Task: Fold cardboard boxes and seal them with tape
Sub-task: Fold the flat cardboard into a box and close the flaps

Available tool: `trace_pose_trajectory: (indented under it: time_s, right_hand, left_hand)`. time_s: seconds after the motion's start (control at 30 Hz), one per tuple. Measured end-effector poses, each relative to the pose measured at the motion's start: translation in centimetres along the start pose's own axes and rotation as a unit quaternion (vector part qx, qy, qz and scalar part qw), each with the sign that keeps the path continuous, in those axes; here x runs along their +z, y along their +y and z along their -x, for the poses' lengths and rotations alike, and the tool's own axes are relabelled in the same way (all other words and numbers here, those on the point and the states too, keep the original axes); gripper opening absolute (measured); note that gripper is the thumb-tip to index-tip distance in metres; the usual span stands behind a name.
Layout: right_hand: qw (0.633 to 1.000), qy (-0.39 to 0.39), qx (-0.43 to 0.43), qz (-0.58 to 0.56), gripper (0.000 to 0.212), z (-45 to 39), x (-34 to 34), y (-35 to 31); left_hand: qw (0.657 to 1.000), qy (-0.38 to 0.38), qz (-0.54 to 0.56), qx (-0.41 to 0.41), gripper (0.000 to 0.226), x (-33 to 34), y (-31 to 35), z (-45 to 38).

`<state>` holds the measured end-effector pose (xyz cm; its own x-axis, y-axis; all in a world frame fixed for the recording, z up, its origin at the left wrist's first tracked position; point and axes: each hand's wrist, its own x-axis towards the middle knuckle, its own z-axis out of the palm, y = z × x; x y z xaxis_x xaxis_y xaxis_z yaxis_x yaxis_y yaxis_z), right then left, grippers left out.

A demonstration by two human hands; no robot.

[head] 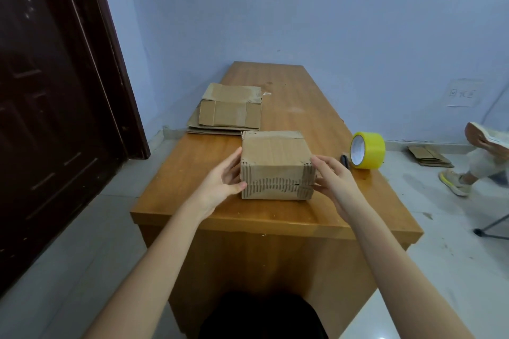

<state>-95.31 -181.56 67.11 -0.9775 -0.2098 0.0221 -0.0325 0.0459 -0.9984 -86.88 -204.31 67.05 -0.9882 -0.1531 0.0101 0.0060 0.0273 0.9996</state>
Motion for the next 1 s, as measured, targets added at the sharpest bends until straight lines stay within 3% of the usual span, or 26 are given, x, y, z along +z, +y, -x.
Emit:
trace_pose_trajectory:
  time_s: [0.17,0.33,0.57,0.67,0.77,1.0]
  right_hand:
    - [0.999,0.024,-0.027,0.026,0.033,-0.2,0.2,0.1]
    - [0.998,-0.017,-0.06,-0.026,0.032,-0.2,-0.5,0.6]
    - [0.992,-0.059,-0.113,-0.013,0.064,0.2,-0.7,2.0]
    - [0.989,-0.093,-0.111,-0.004,0.067,0.4,-0.4,2.9]
    - [0.988,-0.103,-0.111,0.042,0.069,0.6,-0.5,3.4]
    - [0.967,-0.093,-0.143,0.188,0.078,1.9,-0.4,2.7]
  left_hand:
    - [0.999,0.002,-0.039,-0.031,0.082,-0.1,-0.1,0.0]
    - [0.993,-0.004,-0.106,-0.049,0.082,-0.6,0.4,-0.3]
    - [0.988,0.01,-0.151,0.01,0.087,-0.3,-0.1,-0.2]
    - [0.996,0.045,-0.077,0.003,0.074,0.5,-0.8,-0.3]
    - [0.997,0.074,-0.034,-0.01,0.063,0.6,-1.5,-0.6]
    - [0.977,0.059,-0.203,0.002,0.072,0.5,-1.8,0.8]
